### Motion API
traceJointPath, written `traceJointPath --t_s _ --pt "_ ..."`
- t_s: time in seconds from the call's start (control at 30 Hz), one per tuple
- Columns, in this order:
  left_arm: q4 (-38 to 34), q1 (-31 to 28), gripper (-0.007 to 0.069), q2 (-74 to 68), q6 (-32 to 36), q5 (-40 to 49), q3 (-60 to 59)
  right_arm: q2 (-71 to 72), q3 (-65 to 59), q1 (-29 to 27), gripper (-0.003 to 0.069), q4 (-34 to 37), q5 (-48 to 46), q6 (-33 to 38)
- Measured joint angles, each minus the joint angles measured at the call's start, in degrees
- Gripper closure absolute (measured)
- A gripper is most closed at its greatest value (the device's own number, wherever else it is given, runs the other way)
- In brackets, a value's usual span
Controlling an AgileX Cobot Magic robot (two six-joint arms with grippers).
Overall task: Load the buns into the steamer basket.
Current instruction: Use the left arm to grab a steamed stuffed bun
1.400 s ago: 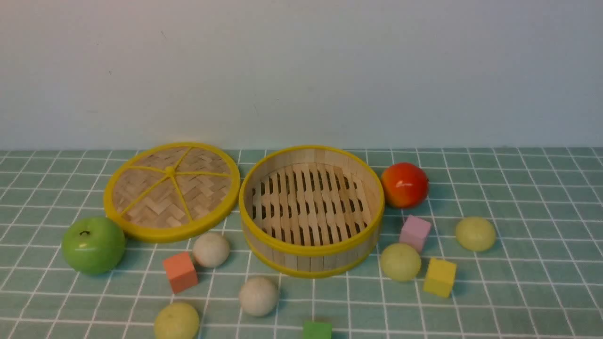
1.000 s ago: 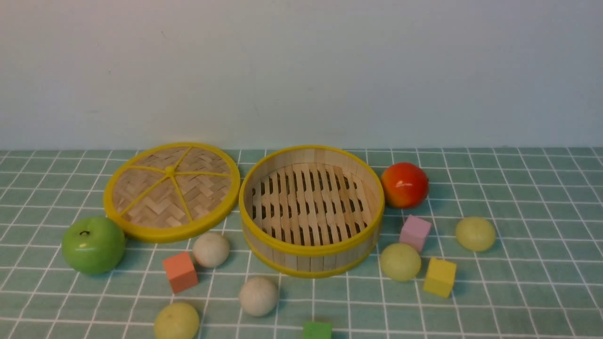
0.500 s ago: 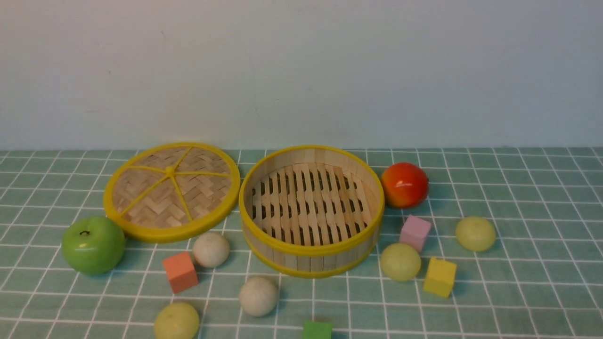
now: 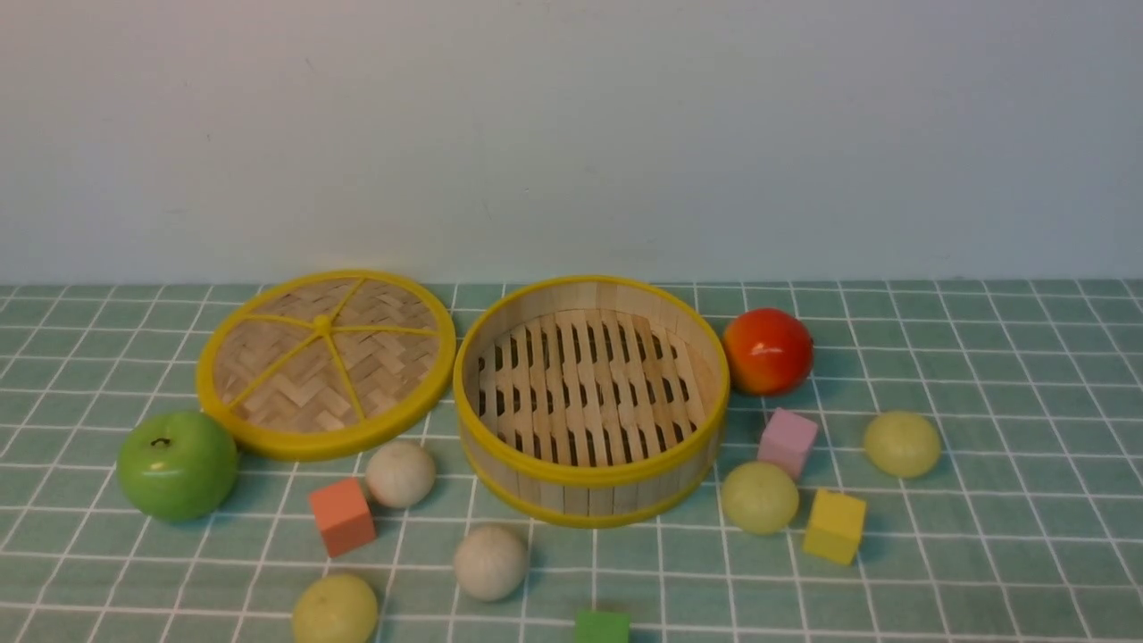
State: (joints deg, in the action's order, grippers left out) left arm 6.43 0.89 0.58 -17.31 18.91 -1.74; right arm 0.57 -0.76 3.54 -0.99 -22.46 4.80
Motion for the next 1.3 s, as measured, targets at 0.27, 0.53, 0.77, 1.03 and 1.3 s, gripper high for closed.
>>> traceJointPath --t_s 0.27,0.53,0.77,1.03,1.3 --pt "-4.7 0.0 0.0386 0.0 -3.3 -17.3 0.0 0.0 0.0 0.0 0.0421 -0.6 0.0 0.0" --pt "-11.4 0.0 0.0386 -1.4 -8.7 -39.1 5.0 0.0 0.0 0.0 0.0421 -0.6 0.0 0.0" --pt "-9.9 0.0 0.0386 -13.7 -8.9 -22.1 25.9 0.0 0.0 0.0 0.0421 -0.6 0.0 0.0" --pt "-10.1 0.0 0.0386 -28.9 -9.0 1.6 35.2 0.0 0.0 0.0 0.0421 -0.6 0.0 0.0" --pt "-11.7 0.0 0.0386 -44.7 -9.0 4.3 35.5 0.0 0.0 0.0 0.0421 -0.6 0.0 0.0"
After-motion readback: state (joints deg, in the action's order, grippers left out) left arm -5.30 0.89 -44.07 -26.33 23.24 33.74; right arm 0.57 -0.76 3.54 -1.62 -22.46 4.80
